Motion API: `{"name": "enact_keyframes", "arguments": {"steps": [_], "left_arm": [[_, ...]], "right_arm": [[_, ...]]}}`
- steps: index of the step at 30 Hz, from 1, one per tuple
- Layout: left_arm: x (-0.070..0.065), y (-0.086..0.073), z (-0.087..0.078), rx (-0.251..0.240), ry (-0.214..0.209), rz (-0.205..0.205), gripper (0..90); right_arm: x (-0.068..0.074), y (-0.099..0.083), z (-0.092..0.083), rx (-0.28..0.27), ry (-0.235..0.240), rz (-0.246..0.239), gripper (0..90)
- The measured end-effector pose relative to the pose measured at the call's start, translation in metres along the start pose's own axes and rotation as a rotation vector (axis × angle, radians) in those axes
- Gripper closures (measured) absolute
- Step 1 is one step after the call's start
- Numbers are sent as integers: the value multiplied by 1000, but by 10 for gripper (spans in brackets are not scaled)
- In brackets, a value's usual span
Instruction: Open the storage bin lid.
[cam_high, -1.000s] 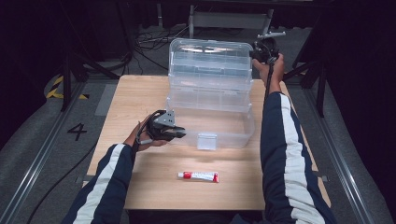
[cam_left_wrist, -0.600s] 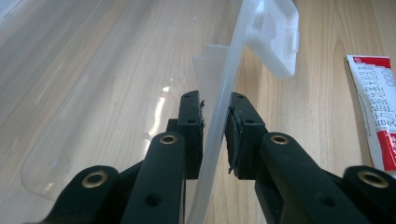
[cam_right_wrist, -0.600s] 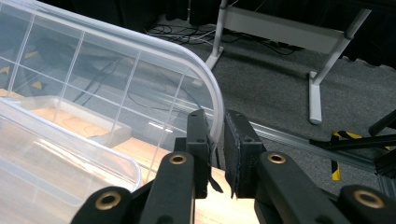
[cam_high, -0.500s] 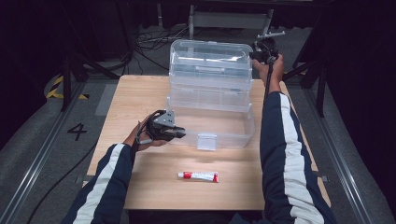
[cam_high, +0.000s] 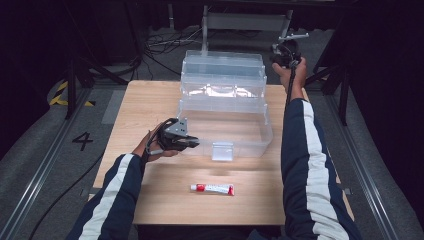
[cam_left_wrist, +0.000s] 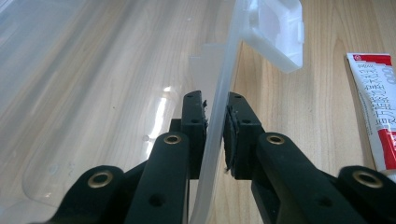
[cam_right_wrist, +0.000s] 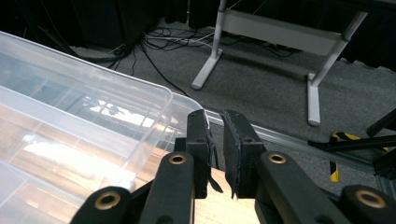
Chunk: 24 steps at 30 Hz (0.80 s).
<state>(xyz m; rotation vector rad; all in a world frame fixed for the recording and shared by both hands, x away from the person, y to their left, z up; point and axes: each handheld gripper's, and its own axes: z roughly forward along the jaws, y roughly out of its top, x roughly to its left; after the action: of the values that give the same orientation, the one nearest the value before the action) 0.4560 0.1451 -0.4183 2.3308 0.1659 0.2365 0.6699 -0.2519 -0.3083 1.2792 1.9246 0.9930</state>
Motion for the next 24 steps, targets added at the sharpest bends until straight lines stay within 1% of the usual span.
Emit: {"name": "enact_keyframes", "arguments": {"steps": [4,9,10,12,15,16,18,22,24], "left_arm": [[0,0,0,1,1,-3,802],[0,0,0,2,4,-5,799],[-1,0,0,-2,9,-8,798],[-1,0,0,-2,9,-11,796],[-1,0,0,-1,12,-13,793],[-1,0,0,-2,12,-13,793],[-1,0,0,2,15,-12,791],[-2,0,0,2,19,-12,788],[-2,0,0,2,19,-12,788]], "right_arm": [[1,-3,-4,0,-2,-15,787],[2,-6,-10,-10,6,-29,785],[2,-9,-15,-17,22,-27,780],[3,-11,-19,-19,25,-34,777],[2,-14,-26,-31,33,-33,767],[2,-14,-26,-31,33,-33,767],[1,-17,-32,-36,39,-33,765],[2,-22,-45,-45,59,-50,760],[3,-24,-48,-46,66,-53,755]]}}
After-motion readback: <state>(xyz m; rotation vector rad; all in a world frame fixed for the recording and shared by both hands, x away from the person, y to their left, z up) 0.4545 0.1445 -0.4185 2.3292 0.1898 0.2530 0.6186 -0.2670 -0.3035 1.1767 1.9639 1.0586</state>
